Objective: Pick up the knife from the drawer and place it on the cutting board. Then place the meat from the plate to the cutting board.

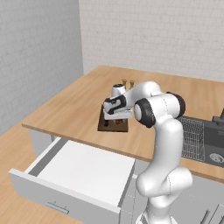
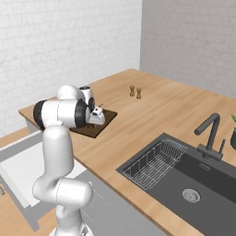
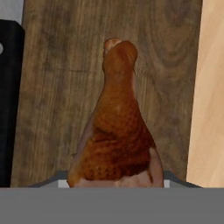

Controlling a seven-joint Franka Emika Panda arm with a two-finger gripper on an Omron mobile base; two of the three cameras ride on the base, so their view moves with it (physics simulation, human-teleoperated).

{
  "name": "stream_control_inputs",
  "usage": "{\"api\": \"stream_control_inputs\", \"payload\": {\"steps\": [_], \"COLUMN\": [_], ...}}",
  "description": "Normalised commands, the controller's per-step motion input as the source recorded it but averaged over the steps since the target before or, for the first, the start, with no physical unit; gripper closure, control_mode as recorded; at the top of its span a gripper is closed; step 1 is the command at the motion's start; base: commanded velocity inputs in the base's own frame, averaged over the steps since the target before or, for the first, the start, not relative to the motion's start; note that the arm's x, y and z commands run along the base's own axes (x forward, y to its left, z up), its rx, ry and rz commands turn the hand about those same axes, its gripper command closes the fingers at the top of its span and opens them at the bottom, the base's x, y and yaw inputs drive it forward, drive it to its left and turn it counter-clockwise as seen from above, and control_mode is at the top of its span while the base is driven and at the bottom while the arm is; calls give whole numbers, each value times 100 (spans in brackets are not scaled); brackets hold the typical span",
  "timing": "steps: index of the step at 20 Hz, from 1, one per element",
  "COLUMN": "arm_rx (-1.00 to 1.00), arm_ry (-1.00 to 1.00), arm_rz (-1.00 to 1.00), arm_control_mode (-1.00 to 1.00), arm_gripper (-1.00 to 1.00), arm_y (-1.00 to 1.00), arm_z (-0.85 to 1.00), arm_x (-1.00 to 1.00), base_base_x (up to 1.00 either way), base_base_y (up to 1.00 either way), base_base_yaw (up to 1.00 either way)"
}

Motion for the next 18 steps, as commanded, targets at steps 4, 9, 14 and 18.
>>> {"api": "stream_control_inputs", "payload": {"steps": [4,9,14,18], "arm_rx": [0,0,0,2], "arm_ry": [2,5,0,0], "arm_rz": [-1,-1,0,0], "arm_control_mode": [-100,-100,-100,-100], "arm_gripper": [100,100,-100,-100], "arm_y": [0,0,0,-11], "arm_z": [-35,-28,-4,0], "arm_x": [24,21,3,0], "base_base_x": [0,0,0,0], "base_base_y": [0,0,0,0], "base_base_yaw": [0,0,0,0]}}
